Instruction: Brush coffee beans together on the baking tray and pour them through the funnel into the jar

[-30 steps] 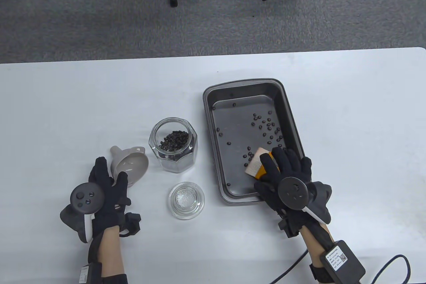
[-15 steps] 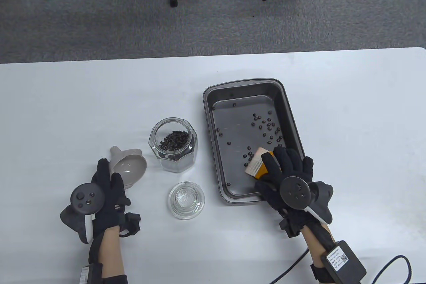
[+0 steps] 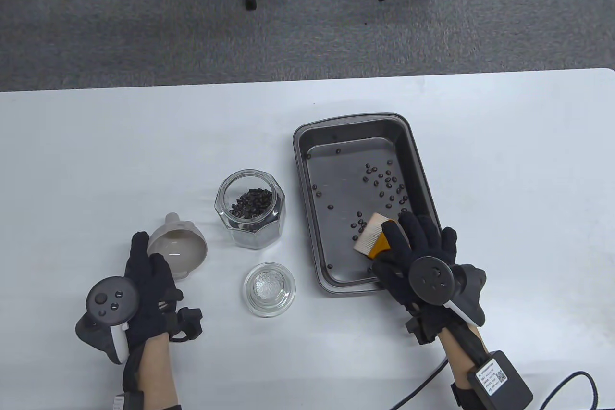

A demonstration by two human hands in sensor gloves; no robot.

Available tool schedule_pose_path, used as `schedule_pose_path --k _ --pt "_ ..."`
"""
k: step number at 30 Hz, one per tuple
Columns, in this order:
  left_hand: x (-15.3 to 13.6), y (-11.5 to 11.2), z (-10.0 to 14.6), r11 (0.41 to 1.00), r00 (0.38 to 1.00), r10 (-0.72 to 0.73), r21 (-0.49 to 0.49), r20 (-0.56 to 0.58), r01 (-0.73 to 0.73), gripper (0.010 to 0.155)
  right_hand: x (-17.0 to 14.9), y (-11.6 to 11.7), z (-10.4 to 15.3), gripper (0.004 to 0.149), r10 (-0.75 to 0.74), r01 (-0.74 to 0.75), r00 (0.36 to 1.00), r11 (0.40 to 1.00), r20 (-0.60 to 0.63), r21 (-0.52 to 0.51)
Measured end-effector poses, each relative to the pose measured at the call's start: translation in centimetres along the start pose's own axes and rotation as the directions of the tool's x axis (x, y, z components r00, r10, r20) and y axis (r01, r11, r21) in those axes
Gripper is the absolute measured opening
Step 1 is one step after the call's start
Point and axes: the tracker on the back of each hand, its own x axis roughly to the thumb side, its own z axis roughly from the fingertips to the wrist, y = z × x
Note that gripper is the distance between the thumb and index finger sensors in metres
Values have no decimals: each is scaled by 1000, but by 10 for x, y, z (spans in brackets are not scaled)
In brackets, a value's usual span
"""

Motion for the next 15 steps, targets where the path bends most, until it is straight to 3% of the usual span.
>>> schedule_pose_path --k 15 --pt "68 55 3 998 990 -39 52 136 32 53 -4 -1 2 75 4 -4 1000 1000 -1 6"
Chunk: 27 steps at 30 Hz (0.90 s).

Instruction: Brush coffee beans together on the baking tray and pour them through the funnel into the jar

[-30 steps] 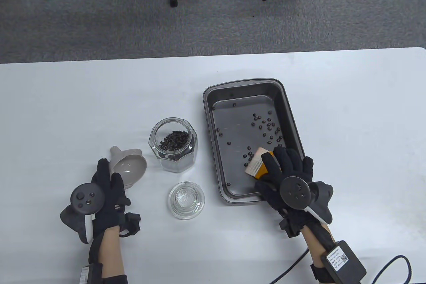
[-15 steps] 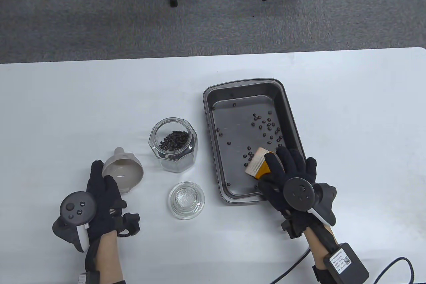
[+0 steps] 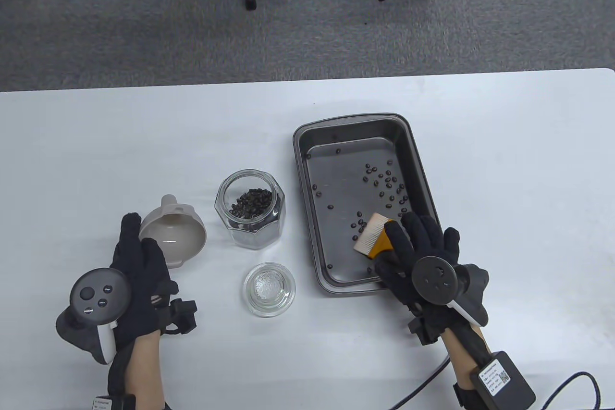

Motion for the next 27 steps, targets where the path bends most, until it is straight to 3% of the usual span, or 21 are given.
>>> schedule_pose_path --k 10,27 --pt "56 27 -9 1000 997 10 -22 78 -8 53 -4 -1 -1 76 -8 9 1000 1000 -19 16" --pt "108 -6 -14 983 985 -83 -149 152 106 52 -4 -1 -2 76 -11 12 1000 1000 -10 18"
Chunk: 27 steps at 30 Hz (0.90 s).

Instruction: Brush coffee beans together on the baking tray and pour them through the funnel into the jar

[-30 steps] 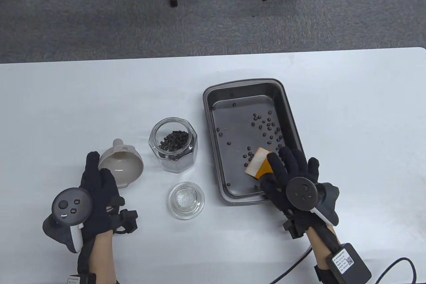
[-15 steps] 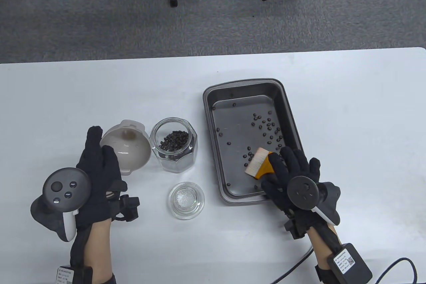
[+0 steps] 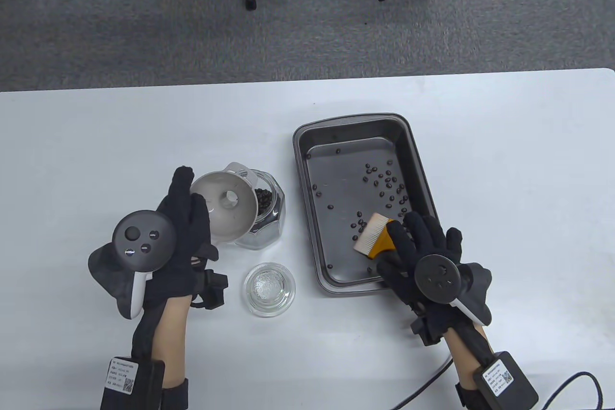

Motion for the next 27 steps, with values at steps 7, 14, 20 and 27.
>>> schedule_pose_path --k 7,14,20,27 --pt "7 -16 -8 998 999 -42 -43 -17 42 51 1 2 0 75 6 -6 1000 1000 5 8" --pt "7 -32 -21 994 998 -43 -101 -47 38 51 1 2 0 75 10 -10 1000 1000 3 19" --pt "2 -44 -32 989 996 -48 -145 -79 36 52 -4 4 -2 74 -5 6 1000 999 -13 31" --pt "-4 -59 -43 980 992 -62 -197 -107 40 52 -5 7 -4 73 1 0 1000 999 -21 46"
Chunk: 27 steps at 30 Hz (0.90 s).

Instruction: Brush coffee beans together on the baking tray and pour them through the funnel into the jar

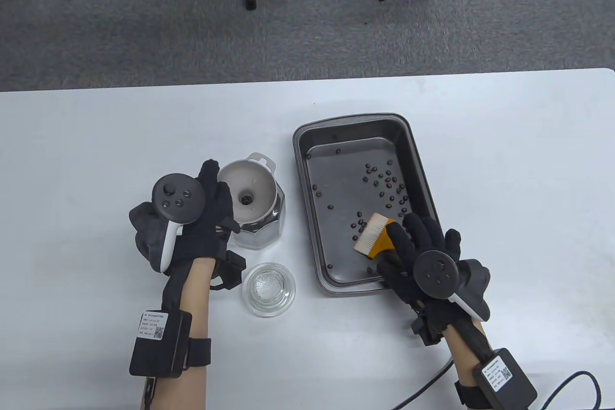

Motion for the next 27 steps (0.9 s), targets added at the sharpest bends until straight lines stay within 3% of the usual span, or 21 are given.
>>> schedule_pose_path --k 10,14,18,27 --pt "-6 -8 -10 1000 1000 -17 -9 -24 17 52 -3 -1 -1 73 -8 8 1000 1000 -12 0" --pt "-9 -7 -9 999 1000 5 -42 -20 -6 62 -5 0 -2 73 -13 13 1000 1000 -20 7" --pt "-16 1 -1 999 1000 18 -37 10 -18 73 -7 0 -3 73 -24 24 999 1000 -24 9" --pt "-55 1 26 998 995 64 18 81 -66 74 -15 -2 -4 73 -47 47 997 999 -53 3"
